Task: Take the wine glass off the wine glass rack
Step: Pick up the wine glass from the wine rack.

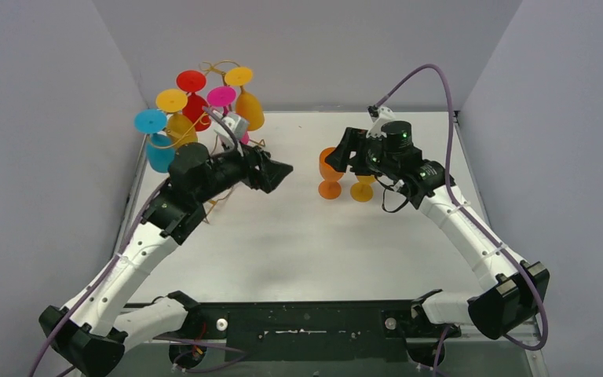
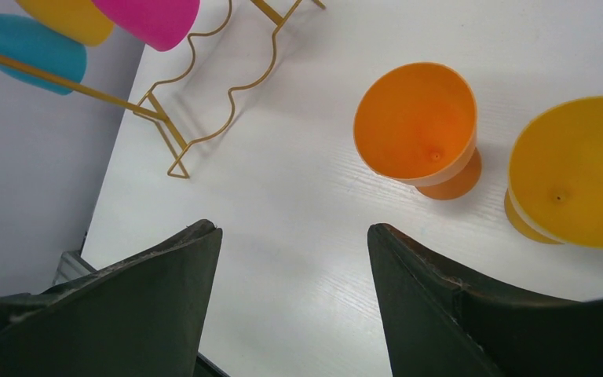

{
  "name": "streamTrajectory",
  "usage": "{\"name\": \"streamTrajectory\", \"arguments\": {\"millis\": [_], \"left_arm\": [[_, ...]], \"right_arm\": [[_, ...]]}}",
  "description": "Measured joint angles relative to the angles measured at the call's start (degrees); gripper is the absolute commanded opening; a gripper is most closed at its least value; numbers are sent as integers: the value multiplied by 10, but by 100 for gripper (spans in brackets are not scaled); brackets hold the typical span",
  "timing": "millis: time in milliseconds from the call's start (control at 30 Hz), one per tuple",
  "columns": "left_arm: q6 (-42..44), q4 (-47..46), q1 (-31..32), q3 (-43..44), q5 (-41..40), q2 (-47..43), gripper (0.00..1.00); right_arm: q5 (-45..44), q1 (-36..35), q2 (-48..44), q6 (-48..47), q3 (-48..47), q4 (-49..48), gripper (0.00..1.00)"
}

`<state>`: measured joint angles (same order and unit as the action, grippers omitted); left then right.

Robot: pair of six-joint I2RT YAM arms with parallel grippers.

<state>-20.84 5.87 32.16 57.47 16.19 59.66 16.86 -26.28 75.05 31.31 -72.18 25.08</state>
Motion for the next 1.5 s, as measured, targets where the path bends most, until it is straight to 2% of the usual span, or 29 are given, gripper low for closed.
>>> {"name": "streamTrajectory", "arguments": {"millis": [100, 200, 300, 367, 433, 500, 667, 1067, 1400, 1500], "left_arm": [[5, 40, -1, 124, -1, 12, 83], [8, 104, -16, 259, -30, 49, 83], [2, 161, -82, 387, -39, 104, 77], [-10, 189, -140, 429, -42, 134, 75], [-16, 217, -183, 448, -45, 160, 70], [-26, 245, -216, 458, -50, 190, 70], [-30, 296, -246, 471, -55, 264, 67], [-31, 319, -263, 506, -83, 314, 61], [-29, 310, -263, 508, -95, 357, 60], [-30, 308, -263, 508, -95, 365, 56]], "right_arm": [[-10, 0, -11, 3, 1, -3, 70], [-11, 0, -17, 7, 1, -7, 70], [-12, 0, -17, 9, 1, -9, 70], [-12, 0, -17, 9, 1, -9, 70], [-12, 0, -17, 9, 1, -10, 70], [-12, 0, -17, 9, 1, -10, 70], [-12, 0, -17, 9, 1, -10, 71], [-12, 0, -17, 9, 1, -9, 71], [-12, 0, -17, 7, 1, -9, 71], [-12, 0, -17, 5, 1, -9, 71]]}}
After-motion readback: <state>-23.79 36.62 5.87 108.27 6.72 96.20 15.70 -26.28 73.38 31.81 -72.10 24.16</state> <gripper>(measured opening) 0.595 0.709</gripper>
